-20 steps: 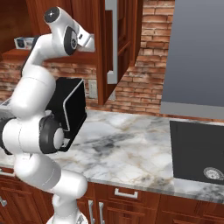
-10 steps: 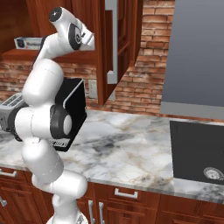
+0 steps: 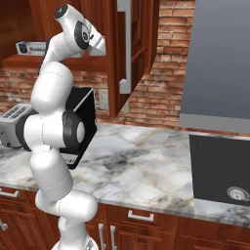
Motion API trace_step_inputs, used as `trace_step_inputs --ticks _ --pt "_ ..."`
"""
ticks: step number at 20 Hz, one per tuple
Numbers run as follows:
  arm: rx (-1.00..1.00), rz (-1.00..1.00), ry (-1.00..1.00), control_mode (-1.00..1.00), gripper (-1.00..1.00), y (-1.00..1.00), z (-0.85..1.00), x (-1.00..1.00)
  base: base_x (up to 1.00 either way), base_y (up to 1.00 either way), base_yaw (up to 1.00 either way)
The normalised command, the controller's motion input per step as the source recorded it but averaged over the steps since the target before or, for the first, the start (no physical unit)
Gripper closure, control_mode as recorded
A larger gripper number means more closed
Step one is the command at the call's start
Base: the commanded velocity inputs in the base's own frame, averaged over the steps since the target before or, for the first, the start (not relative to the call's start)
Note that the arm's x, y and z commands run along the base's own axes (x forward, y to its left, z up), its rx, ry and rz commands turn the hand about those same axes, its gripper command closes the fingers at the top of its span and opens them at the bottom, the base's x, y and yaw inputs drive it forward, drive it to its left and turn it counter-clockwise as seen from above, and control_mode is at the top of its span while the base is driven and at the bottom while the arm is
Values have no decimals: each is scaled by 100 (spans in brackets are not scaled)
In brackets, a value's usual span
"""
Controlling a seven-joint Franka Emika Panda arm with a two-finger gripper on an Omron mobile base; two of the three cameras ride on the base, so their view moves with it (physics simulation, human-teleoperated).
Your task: Retrieve the tupperware and aluminum foil from the cabinet and place them on the dining counter near the plate with onions to prepare for storing leftovers.
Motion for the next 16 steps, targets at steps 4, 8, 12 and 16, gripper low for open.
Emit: trace_step_inputs --ticks 4,8,12,16 --pt "0 -1 -4 -100 100 22 -47 1 0 0 0" --pt "0 -1 -2 -100 100 2 -14 -9 0 0 0" --pt "-2 -16 -20 -100 100 -7 -90 -83 0 0 0" --pt "0 -18 -12 -100 100 -60 -52 -100 0 0 0"
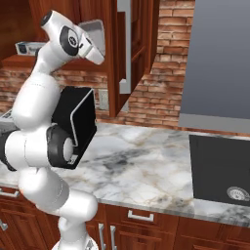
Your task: Retrieve the tupperware and aluminum foil from the cabinet and place them on the dining counter near the plate with onions to prepare for storing leftovers.
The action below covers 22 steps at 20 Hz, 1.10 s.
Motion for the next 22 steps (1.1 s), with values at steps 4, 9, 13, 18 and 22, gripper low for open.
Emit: trace_step_inputs --ticks 4,9,13,18,22 --pt "6 -27 -1 -100 100 -92 -1 -100 0 0 0" --pt "10 -23 0 -100 100 -74 14 -100 0 0 0" --pt "2 -2 5 -100 100 -5 11 -100 0 0 0" --pt "-4 5 18 -100 100 32 -17 -100 0 0 0" --pt "-13 18 14 -100 100 49 -49 -100 0 0 0"
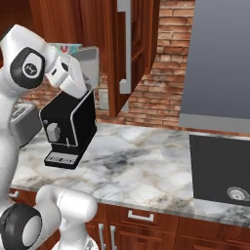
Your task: Retrieve the tupperware and aluminum foil from the cabinet and place them on the dining counter near the plate with onions to prepare for storing leftovers.
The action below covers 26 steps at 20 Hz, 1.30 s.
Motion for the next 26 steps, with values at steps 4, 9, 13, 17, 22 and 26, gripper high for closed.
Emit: trace_step_inputs --ticks 4,9,13,17,22,26 --pt "-10 21 21 -100 100 33 -44 -100 0 0 0" --pt "-8 15 37 -100 100 24 -34 -62 0 0 0" --pt "-6 15 42 -100 100 20 -20 -20 0 0 0" --pt "-3 8 21 100 100 10 -10 -10 -16 19 6" --pt "0 0 0 100 100 0 0 0 -59 30 1" --pt "0 0 0 100 100 0 0 0 -100 -12 -23"
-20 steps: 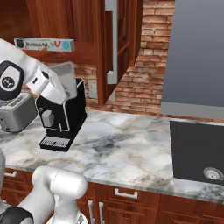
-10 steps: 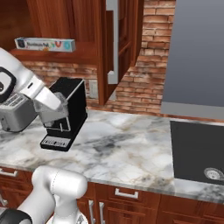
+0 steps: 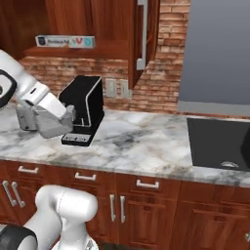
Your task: Retrieve the tupperware and aluminum foil from the cabinet and place them on the dining counter near the plate with onions to prepare for storing leftovers.
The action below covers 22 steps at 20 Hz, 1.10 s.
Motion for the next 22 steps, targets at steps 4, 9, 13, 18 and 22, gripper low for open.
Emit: trace_step_inputs --ticks 4,9,13,18,22 --pt "0 0 0 100 100 0 0 0 -96 -14 -56" --pt "0 0 0 100 100 0 0 0 -19 7 -91" --pt "0 0 0 100 100 0 0 0 0 18 -99" --pt "0 0 0 100 100 0 0 0 0 21 -99" --pt "0 0 0 100 100 0 0 0 0 20 -97"
